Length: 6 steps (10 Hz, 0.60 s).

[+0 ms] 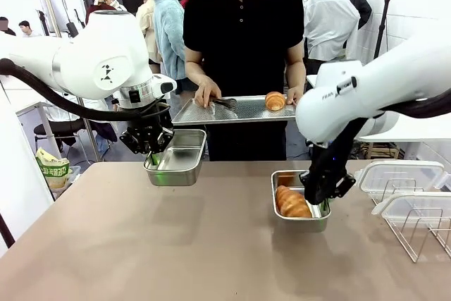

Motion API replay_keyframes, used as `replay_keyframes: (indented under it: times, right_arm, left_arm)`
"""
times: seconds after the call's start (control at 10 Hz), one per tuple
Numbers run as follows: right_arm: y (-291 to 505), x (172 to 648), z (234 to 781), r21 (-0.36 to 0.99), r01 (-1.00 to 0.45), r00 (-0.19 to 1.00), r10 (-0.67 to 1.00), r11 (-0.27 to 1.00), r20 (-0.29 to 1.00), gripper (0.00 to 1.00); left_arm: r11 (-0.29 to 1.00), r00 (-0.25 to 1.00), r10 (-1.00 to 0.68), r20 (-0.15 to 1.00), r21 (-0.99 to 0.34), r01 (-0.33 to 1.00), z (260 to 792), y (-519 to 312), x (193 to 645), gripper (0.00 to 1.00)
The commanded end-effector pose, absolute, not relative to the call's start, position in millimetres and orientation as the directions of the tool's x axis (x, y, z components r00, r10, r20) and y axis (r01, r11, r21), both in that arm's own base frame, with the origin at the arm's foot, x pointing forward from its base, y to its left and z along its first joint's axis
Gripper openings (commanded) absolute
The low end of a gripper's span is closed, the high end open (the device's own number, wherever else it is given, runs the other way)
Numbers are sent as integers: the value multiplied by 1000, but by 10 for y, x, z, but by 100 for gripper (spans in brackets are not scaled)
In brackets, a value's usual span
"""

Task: Place the bread in airtight containers.
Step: Once an object is inside an Airtight Container , place the container in the center of the table.

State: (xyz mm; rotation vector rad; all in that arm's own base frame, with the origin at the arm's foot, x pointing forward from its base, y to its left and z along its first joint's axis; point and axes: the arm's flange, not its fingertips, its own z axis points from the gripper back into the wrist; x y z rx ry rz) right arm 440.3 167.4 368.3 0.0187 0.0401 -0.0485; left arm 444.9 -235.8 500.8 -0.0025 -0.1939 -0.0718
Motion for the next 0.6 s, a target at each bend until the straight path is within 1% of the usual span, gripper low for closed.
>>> replay_keyframes:
  times: [0.0, 0.1, 0.3, 0.5]
  right_arm:
    - [1650, 4462, 3606, 40, -32, 999, 32, 999, 5, 0]
    - [1652, 4478, 3565, 28, -49, 999, 48, 998, 22, 0]
    - [1668, 4547, 3509, -3, -67, 998, 67, 998, 11, 0]
    - [1687, 4578, 3415, 23, -81, 997, 81, 996, -15, 0]
  left_arm:
    - [998, 978, -68, 197, 0, 70, 5057, -2351, 4463, 0]
    - [998, 978, -68, 197, 0, 70, 5057, -2351, 4463, 0]
    - [998, 978, -68, 197, 0, 70, 5057, -2351, 4463, 0]
    - [998, 978, -68, 197, 0, 70, 5057, -2351, 4463, 0]
